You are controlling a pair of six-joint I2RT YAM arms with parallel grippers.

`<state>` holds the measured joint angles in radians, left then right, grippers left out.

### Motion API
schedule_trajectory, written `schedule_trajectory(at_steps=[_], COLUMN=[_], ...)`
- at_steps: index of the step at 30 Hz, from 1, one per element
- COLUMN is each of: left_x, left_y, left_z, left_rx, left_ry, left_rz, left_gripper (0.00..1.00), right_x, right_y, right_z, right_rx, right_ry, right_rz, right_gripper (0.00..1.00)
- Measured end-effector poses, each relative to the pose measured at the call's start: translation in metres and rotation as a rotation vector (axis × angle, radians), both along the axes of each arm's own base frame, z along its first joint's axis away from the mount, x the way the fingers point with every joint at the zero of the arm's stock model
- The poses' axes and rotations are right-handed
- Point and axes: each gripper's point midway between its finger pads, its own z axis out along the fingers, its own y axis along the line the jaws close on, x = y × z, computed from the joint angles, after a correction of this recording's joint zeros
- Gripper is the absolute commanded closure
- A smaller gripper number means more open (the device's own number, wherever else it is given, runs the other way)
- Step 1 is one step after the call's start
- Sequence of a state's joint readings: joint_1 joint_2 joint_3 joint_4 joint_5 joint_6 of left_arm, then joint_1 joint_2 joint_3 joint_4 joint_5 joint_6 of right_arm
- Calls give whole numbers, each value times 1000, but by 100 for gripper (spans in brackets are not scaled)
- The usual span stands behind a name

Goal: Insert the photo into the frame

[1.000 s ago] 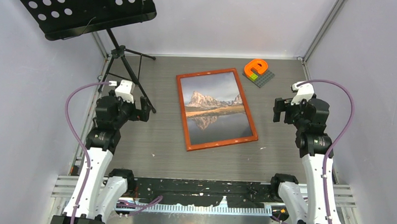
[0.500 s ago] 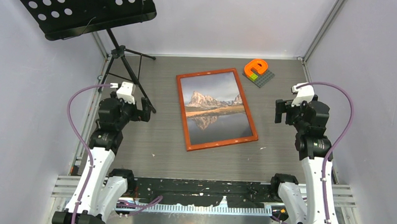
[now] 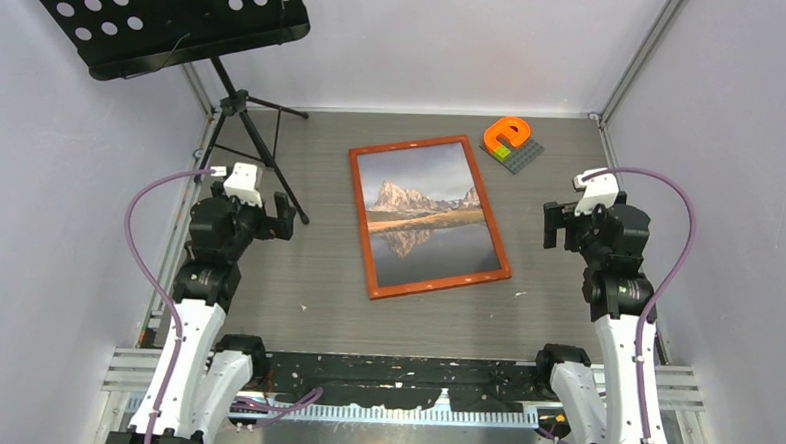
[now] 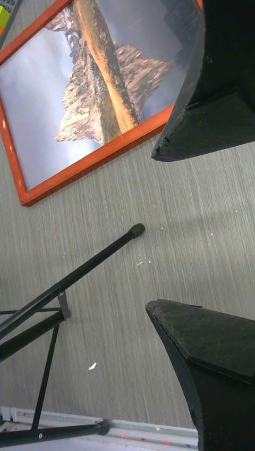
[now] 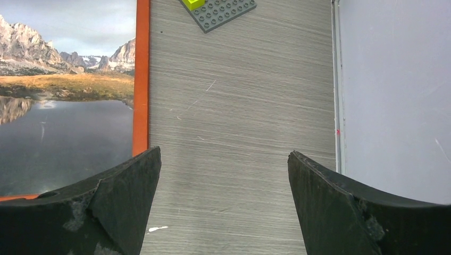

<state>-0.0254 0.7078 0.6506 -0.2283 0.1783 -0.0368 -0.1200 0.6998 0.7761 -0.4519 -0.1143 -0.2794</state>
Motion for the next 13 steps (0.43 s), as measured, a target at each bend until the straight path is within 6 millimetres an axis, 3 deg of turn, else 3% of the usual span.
schedule_trajectory(at_steps=[13], left_x=[0], left_y=[1], left_z=[0], left_rx=[0], left_ry=[-1], left_rz=[3], left_gripper=[0], right_x=[0], right_y=[0], right_z=[-2], right_rx=[-6], right_ry=[0], right_rz=[5], right_gripper=[5])
